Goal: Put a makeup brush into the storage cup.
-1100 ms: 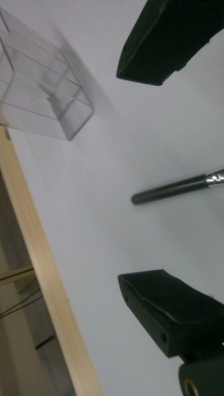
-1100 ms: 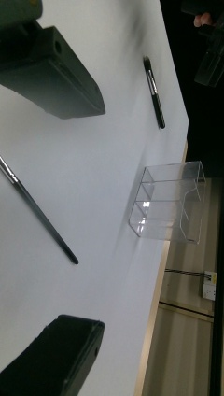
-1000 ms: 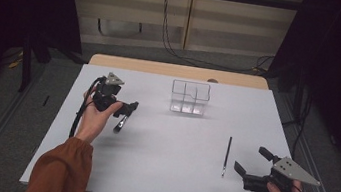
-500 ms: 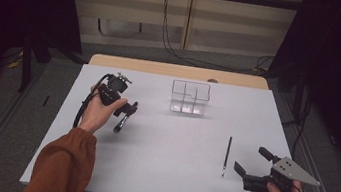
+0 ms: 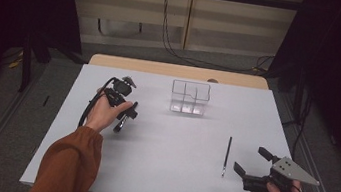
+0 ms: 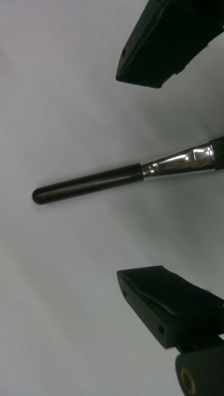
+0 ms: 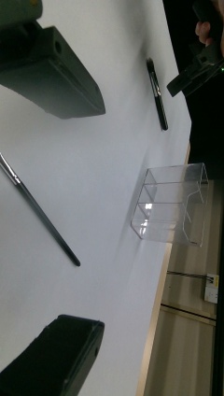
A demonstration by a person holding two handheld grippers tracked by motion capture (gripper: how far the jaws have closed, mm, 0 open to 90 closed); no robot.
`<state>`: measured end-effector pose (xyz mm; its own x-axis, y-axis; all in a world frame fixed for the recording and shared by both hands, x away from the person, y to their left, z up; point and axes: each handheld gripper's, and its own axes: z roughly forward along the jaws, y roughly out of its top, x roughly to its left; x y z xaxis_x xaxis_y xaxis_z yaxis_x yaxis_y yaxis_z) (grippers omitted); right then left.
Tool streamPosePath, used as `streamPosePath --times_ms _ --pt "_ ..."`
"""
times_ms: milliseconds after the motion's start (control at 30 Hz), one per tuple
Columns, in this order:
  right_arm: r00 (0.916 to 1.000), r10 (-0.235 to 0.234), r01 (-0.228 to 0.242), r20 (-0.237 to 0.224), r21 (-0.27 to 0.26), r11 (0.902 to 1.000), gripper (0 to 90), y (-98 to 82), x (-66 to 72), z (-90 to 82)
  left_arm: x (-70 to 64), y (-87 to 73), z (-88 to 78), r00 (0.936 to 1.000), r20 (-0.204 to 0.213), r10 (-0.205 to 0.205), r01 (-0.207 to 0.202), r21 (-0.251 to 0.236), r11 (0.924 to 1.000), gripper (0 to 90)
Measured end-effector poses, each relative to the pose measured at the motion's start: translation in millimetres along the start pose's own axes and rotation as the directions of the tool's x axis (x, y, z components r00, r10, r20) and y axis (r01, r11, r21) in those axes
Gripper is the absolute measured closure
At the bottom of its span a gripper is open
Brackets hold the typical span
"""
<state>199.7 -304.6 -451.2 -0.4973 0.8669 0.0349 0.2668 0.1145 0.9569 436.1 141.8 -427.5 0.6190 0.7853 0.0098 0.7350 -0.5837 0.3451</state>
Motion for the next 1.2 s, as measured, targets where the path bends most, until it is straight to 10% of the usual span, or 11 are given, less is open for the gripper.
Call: streamPosePath --times_ms 367,1200 --pt "1.0000 -0.002 0.002 -0.003 0.003 1.0000 0.0 -0.2 -0.2 0.5 -1.0 1.9 9.0 0.9997 0.022 0.011 -0.013 0.069 0.9975 7.5" --pt "1.0000 -0.007 0.007 -0.006 0.007 1.0000 0.0 -0.3 0.0 1.3 1.2 7.9 25.9 0.9976 0.005 -0.069 0.067 0.188 0.9799 47.5"
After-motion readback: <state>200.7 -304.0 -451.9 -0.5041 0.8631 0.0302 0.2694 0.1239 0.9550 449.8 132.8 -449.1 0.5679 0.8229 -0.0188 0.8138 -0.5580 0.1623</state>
